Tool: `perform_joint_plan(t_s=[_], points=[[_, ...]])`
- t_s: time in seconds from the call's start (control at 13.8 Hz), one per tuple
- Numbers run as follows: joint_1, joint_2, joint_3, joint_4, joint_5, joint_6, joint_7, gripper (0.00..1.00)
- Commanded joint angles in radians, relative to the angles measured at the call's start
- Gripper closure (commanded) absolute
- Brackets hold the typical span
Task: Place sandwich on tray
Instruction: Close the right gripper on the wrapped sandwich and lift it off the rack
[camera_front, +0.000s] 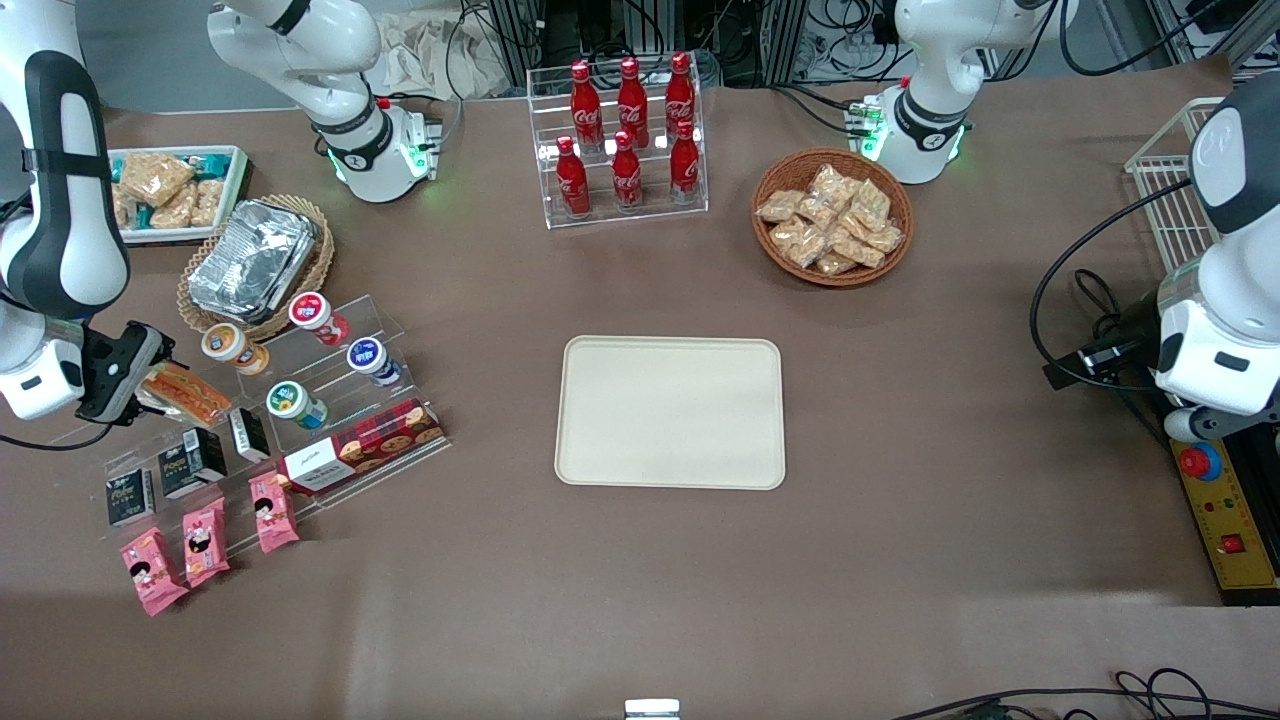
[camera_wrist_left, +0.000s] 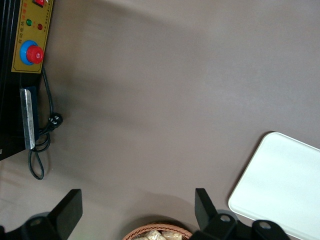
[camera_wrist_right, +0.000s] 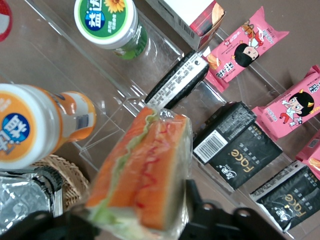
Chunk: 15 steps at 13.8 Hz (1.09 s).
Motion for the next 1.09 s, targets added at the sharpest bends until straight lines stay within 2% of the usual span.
perform_joint_plan(t_s=[0.0,0.29,0.58,0.65,0.87,1.01], points=[[-0.002,-0.001,-0.001,0.011,0.027,0.012,-0.022,0.64],[-0.008,0.002,-0.002,0.083,0.026,-0.03,-0.066,0.66],[-0.014,0.019,-0.007,0.238,0.015,-0.166,-0.103,0.66],[-0.011,0.034,-0.007,0.331,0.014,-0.25,-0.108,0.66],[0.003,0.047,0.004,0.46,0.026,-0.379,-0.093,0.66],[0.059,0.039,0.027,0.5,0.026,-0.427,-0.036,0.66]])
